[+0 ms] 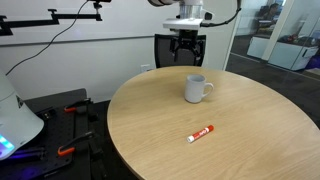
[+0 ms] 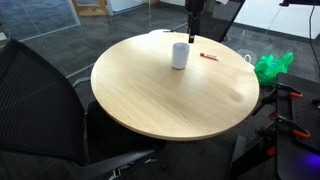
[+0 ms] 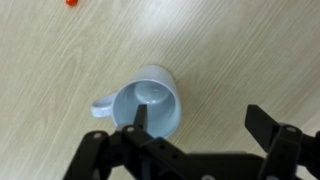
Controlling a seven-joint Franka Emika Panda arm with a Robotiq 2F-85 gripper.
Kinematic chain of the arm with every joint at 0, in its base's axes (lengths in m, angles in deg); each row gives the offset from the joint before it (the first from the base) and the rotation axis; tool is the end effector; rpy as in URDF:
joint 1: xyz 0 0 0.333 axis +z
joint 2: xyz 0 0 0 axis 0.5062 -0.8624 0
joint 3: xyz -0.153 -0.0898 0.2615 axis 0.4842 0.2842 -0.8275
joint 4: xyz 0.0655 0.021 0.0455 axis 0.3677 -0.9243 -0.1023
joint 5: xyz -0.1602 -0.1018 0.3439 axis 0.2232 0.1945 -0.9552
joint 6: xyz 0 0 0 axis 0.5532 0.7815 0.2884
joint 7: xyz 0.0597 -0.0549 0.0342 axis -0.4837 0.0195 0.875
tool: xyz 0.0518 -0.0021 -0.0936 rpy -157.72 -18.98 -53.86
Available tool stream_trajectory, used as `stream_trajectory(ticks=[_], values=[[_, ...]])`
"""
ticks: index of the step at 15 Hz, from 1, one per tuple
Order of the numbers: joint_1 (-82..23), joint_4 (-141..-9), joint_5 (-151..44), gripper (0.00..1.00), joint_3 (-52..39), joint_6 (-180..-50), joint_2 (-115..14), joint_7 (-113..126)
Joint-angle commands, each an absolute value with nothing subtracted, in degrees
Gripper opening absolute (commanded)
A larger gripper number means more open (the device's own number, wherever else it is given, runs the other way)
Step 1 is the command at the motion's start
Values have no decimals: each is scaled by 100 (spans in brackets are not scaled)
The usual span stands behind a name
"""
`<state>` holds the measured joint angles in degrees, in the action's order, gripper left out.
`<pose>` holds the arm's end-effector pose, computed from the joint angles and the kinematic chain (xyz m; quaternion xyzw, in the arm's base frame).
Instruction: Move the white cup to the left
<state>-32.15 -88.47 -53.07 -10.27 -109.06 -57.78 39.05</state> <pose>0.6373 -0.0235 0.3005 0.9695 0.2436 -0.0114 0.0234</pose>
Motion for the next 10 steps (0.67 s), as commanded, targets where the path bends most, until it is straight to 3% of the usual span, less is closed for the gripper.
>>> stream_trajectory(ticks=[1,10], values=[[-3334,-8517,-5285,100,-1195,-10744,-6031,3965],[-3400,-8616,-5267,100,-1292,-10876,-6251,3874]])
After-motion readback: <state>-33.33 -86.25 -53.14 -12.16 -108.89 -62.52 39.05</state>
